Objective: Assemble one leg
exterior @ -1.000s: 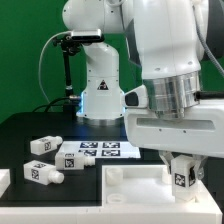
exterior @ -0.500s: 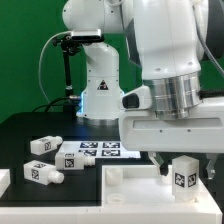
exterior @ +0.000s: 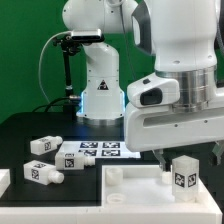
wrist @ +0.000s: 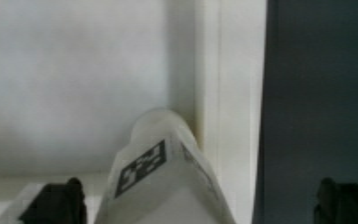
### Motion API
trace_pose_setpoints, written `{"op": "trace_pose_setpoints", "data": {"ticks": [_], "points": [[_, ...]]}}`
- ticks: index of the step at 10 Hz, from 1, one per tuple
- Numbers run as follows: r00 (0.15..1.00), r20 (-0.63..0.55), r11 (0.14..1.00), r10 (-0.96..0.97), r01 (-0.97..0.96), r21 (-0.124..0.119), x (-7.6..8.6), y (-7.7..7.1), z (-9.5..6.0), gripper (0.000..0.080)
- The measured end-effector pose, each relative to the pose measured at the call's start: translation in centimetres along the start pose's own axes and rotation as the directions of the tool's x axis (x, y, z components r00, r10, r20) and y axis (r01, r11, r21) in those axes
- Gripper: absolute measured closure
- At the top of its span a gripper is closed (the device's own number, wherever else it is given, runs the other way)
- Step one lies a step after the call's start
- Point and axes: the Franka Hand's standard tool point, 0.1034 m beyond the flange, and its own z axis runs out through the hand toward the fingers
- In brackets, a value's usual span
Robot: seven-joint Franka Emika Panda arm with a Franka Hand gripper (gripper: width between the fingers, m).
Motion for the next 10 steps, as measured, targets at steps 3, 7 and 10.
{"op": "trace_pose_setpoints", "data": {"ticks": [3, 7, 10], "points": [[0.915, -0.011, 0.912, -0.404, 0.402, -0.080, 0.86, 0.89, -0.24, 0.0151], [0.940, -0.018, 0.939, -0.339, 0.337, -0.074, 0.86, 0.87, -0.24, 0.0401], [0.991, -0.034, 0.990, -0.127, 0.124, -0.068, 0.86, 0.82, -0.23, 0.0515]]}}
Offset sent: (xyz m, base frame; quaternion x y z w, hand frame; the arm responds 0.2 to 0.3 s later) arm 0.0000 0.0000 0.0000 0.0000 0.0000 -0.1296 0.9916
